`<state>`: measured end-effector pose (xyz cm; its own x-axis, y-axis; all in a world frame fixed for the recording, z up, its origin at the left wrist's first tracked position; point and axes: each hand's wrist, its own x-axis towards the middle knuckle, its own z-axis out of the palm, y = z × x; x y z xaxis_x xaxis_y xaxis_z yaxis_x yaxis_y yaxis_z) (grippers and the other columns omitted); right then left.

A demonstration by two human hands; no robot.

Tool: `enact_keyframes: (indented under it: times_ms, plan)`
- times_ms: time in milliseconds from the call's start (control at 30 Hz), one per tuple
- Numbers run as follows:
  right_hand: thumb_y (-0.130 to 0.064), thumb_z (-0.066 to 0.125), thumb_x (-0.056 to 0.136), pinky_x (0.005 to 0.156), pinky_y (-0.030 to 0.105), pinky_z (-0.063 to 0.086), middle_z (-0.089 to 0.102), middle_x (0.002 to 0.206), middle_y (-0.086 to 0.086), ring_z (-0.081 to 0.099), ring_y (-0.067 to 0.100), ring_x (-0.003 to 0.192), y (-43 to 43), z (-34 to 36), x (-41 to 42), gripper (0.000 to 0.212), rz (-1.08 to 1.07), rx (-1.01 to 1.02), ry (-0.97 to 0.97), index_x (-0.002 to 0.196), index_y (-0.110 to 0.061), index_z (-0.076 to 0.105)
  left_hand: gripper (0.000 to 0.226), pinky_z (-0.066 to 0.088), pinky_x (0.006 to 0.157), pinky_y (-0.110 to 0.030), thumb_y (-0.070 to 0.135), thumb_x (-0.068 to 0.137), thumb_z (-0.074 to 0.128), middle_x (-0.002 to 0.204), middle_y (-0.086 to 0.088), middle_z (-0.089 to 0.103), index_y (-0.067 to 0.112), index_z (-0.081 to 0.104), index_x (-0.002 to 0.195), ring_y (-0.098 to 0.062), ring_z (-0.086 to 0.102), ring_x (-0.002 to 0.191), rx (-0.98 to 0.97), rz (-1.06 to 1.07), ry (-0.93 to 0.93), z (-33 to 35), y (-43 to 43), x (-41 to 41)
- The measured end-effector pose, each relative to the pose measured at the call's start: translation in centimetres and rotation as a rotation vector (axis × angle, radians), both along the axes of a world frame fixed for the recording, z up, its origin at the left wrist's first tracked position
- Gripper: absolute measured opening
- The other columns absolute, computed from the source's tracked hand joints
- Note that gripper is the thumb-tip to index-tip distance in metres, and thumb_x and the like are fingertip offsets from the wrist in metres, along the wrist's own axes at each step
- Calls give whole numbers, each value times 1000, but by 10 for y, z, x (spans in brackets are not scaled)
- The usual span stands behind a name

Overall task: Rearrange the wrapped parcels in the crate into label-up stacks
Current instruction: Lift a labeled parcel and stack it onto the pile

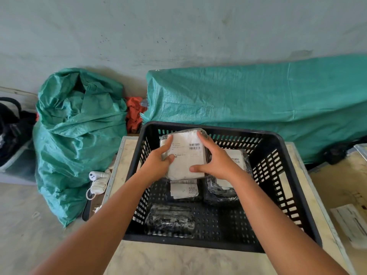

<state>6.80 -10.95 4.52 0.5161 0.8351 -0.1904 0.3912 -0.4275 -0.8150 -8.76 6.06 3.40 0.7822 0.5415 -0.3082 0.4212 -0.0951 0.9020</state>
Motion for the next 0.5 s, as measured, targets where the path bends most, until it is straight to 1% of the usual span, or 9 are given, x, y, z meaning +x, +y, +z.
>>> enact_keyframes:
  times_ms: [33, 133, 200, 267, 333, 367, 400, 433, 500]
  plan:
    - [-38, 96, 65, 119, 33, 19, 13, 170, -6, 17, 16, 154, 5, -5, 1, 125, 2, -61, -3, 163, -39, 18, 64, 58, 68, -20, 17, 104, 53, 134, 7, 55, 47, 27, 154, -8, 66, 93, 29, -17, 50, -5, 0, 5]
    - [-35, 97, 66, 120, 43, 27, 27, 166, 4, 27, 28, 151, 20, -24, -2, 128, 17, -244, 15, 165, -30, 15, 66, 58, 86, -38, 15, 106, 47, 130, -11, 58, 45, 18, 157, -29, 66, 103, 139, -56, 246, -23, -1, 20]
    - [-37, 96, 67, 117, 42, 29, 31, 165, 5, 31, 29, 149, 28, -38, -6, 129, 20, -322, 16, 165, -26, 13, 66, 55, 91, -42, 16, 106, 45, 131, -16, 54, 47, 17, 157, -33, 63, 104, 174, -50, 354, -36, -2, 23]
    - [-42, 95, 68, 113, 39, 34, 32, 163, 9, 38, 30, 144, 34, -51, -10, 131, 17, -379, -5, 165, -25, 9, 66, 55, 92, -43, 14, 106, 46, 135, -16, 52, 46, 17, 157, -33, 63, 105, 168, -48, 358, -50, -4, 23]
    - [-50, 91, 70, 109, 37, 37, 31, 161, 13, 41, 31, 141, 39, -60, -12, 131, -9, -410, -13, 165, -26, 5, 68, 58, 83, -42, 13, 105, 47, 134, -14, 53, 43, 18, 158, -32, 64, 99, 152, -53, 338, -60, -6, 27]
    - [-53, 89, 71, 109, 37, 38, 29, 162, 14, 41, 32, 141, 41, -63, -13, 130, -26, -418, -13, 165, -27, 3, 68, 58, 73, -37, 12, 105, 47, 133, -13, 53, 43, 18, 158, -28, 65, 92, 147, -50, 334, -64, -6, 30]
    - [-55, 87, 73, 111, 38, 38, 25, 164, 16, 41, 33, 142, 43, -65, -13, 128, -37, -428, -20, 165, -27, 2, 68, 55, 63, -31, 13, 105, 47, 130, -12, 54, 44, 18, 158, -23, 63, 84, 140, -44, 338, -69, -7, 32]
    - [-55, 86, 75, 113, 40, 36, 17, 167, 18, 38, 34, 144, 44, -67, -13, 127, -36, -445, -34, 165, -27, 0, 68, 51, 56, -26, 13, 105, 46, 128, -11, 56, 45, 18, 158, -19, 60, 77, 129, -38, 347, -73, -6, 33]
    - [-50, 85, 78, 118, 41, 31, -8, 169, 22, 29, 39, 150, 48, -68, -17, 126, -11, -501, -59, 165, -26, -3, 66, 47, 54, -23, 15, 106, 46, 127, -9, 57, 48, 18, 156, -15, 57, 74, 106, -29, 369, -82, -4, 30]
